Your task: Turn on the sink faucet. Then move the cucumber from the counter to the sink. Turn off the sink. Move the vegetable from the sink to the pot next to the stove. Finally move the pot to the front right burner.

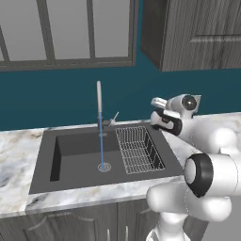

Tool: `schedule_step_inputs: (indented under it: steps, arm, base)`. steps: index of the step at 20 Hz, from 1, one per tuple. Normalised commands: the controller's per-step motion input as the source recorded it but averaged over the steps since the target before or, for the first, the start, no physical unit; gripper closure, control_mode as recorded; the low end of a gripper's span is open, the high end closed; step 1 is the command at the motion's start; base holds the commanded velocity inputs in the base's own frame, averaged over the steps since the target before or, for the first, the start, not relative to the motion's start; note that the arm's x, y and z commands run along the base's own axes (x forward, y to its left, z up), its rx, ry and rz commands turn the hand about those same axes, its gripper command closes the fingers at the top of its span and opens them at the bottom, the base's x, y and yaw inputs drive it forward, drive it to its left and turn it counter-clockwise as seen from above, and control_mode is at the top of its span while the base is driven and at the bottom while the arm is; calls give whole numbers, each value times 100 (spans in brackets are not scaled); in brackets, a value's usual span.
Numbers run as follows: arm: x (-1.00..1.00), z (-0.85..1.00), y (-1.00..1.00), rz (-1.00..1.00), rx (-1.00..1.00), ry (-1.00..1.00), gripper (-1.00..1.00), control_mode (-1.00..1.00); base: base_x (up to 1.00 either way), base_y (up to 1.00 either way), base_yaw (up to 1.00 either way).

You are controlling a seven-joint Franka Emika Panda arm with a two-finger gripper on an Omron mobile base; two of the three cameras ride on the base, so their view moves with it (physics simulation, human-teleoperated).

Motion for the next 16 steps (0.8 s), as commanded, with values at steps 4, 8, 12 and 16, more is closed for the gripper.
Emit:
schedule_step_inputs:
  steps: [4,8,12,16]
  arm:
    - [-51,50,-4,-7,0,21,-100,-100]
    - [-52,51,-6,-7,0,26,-100,-100]
    - [-54,31,-11,-6,2,32,-100,-100]
    - [-66,6,-9,-4,4,29,-100,-100]
  base:
    - [0,0,0]
    - [0,0,0]
    - [0,0,0]
    - [0,0,0]
